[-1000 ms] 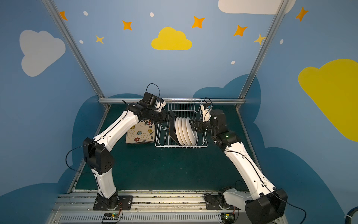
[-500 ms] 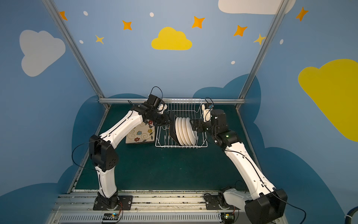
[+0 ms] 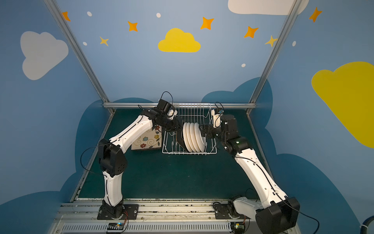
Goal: Unload the plates from the dish rack
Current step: Pick up a plate from the dish rack.
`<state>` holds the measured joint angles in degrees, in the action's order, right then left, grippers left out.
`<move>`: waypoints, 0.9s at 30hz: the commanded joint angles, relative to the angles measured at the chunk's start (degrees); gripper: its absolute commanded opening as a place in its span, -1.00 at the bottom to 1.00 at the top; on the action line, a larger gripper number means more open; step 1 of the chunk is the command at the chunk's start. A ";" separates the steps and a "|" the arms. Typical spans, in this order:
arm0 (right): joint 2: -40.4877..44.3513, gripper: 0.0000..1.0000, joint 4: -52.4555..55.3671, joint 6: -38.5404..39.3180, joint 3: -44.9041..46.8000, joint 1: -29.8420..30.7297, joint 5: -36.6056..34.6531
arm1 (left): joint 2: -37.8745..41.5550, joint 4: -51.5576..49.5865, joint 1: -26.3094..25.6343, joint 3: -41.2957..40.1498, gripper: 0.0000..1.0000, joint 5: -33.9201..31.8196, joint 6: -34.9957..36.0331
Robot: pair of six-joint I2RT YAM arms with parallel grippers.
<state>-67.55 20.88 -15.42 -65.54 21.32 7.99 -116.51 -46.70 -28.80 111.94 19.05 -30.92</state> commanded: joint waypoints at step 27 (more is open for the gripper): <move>1.90 0.77 -1.55 -0.44 0.86 -0.79 -0.17 | -1.55 -1.79 -0.23 -1.39 -0.54 -0.33 -1.25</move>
<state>-66.83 20.36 -15.64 -65.12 20.71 7.99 -117.05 -46.59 -29.04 112.53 19.62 -31.86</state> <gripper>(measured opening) 0.886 0.231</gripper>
